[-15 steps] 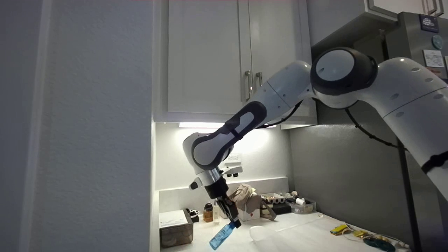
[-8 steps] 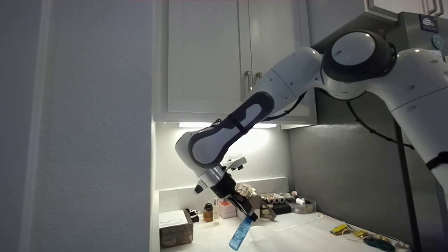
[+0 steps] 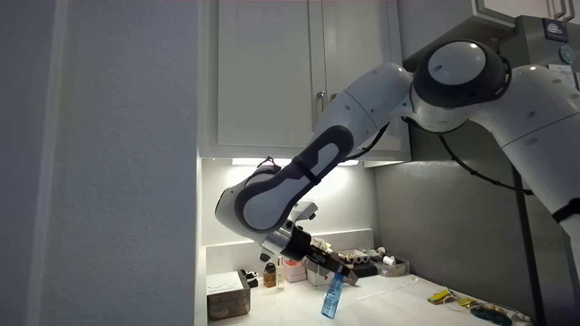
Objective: Place the blue bottle upright on the bottom right corner of the counter, hang the white object on the side of the fridge
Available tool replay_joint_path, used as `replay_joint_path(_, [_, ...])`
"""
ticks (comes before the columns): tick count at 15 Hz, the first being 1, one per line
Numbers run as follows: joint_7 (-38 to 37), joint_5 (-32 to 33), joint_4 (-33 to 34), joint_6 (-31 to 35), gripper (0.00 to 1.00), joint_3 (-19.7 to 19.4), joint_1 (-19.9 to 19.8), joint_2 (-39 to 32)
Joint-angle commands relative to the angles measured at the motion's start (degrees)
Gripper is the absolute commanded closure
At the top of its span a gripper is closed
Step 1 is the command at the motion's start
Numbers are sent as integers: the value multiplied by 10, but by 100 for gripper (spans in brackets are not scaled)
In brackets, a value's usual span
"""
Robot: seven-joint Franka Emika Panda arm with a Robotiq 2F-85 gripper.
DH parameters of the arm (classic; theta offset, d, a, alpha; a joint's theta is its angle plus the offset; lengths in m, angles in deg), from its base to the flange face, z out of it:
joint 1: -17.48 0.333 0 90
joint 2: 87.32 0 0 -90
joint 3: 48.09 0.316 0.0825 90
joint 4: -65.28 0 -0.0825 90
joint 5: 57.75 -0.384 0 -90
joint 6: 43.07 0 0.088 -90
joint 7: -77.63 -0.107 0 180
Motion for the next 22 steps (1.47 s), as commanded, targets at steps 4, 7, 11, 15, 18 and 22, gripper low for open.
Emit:
replay_joint_path(4, [-51,44,10,-76,94,5,-5,-27])
replay_joint_path(7, [-45,66,17,-82,94,7,-9,-38])
replay_joint_path(11, [-37,89,35,-81,94,6,-13,-62])
replay_joint_path(15, [-30,102,59,-81,94,3,-17,-94])
replay_joint_path(18, [-26,108,79,-81,94,2,-18,-117])
replay_joint_path(22, [-24,110,108,-81,94,0,-17,-146])
